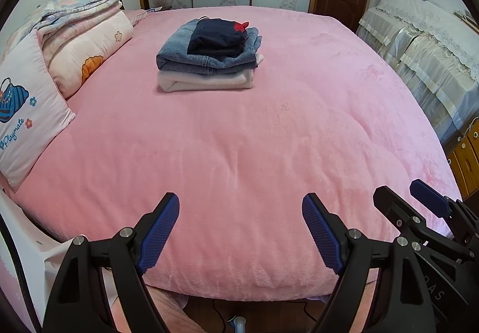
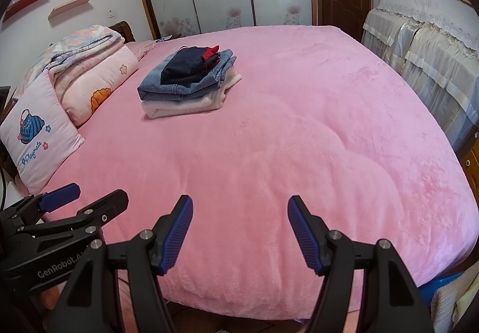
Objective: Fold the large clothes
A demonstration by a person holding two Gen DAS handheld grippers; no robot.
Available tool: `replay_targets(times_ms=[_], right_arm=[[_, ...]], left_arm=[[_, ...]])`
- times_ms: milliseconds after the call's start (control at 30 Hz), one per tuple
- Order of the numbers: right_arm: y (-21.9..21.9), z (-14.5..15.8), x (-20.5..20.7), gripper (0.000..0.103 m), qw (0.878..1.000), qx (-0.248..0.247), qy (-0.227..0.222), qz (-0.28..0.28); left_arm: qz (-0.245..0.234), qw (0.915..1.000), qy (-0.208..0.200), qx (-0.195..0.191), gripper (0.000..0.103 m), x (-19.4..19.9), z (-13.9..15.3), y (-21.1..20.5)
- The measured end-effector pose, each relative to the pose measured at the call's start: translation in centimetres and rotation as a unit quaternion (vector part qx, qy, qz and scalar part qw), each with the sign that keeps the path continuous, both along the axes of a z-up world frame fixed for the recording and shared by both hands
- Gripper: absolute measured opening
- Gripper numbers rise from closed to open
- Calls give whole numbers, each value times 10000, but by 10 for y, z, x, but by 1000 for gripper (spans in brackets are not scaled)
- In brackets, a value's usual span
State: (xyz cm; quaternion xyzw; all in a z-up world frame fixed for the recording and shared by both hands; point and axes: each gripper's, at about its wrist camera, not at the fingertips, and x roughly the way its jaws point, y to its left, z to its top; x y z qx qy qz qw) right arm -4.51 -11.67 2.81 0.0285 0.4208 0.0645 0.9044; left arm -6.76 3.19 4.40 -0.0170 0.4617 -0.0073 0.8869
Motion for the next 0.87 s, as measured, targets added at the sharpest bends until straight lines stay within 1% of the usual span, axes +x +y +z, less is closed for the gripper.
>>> replay_targets(times_ms=[667,867], right_arm=[[-4,-5,2,66,10000,21,31,-2],[-4,-11,2,66,10000,26,58,-7]], left_arm=[[-19,10000,67,-6,83,4,-4,0],[-1,9999,121,-39,83,4,-8,3]])
